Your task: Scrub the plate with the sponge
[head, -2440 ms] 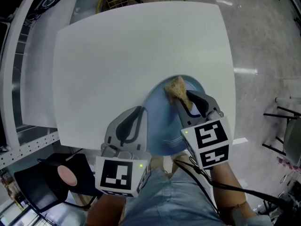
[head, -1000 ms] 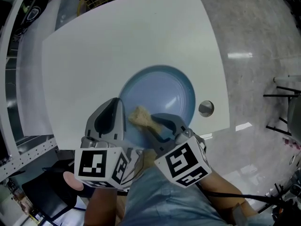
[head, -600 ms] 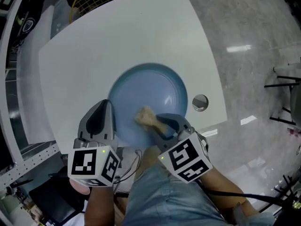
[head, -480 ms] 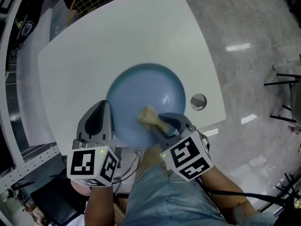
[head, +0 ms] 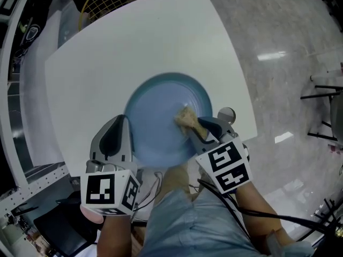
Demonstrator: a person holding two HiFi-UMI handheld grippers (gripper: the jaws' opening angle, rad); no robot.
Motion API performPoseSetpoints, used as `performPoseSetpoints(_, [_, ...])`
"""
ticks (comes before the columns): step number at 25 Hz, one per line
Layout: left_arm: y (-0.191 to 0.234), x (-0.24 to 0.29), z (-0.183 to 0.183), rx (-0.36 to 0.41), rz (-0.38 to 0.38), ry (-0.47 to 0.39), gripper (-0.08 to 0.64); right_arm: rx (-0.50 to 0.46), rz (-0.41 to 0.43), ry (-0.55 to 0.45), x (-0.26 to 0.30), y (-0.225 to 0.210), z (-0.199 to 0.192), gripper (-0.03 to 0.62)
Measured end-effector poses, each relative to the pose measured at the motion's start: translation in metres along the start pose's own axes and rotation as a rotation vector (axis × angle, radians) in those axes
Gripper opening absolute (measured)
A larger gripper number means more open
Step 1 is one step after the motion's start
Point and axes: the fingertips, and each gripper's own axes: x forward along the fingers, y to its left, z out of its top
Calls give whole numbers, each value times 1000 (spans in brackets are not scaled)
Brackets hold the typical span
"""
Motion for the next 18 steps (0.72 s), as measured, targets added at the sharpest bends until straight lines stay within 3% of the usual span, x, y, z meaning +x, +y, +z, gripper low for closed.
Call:
performPoseSetpoints(9, [-6, -1, 9, -11, -22, -26, 26, 1, -76, -5, 3, -30, 26, 107])
performPoseSetpoints(18, [-6, 1, 13, -24, -35, -29, 26, -45, -77, -34, 13, -28, 61, 107])
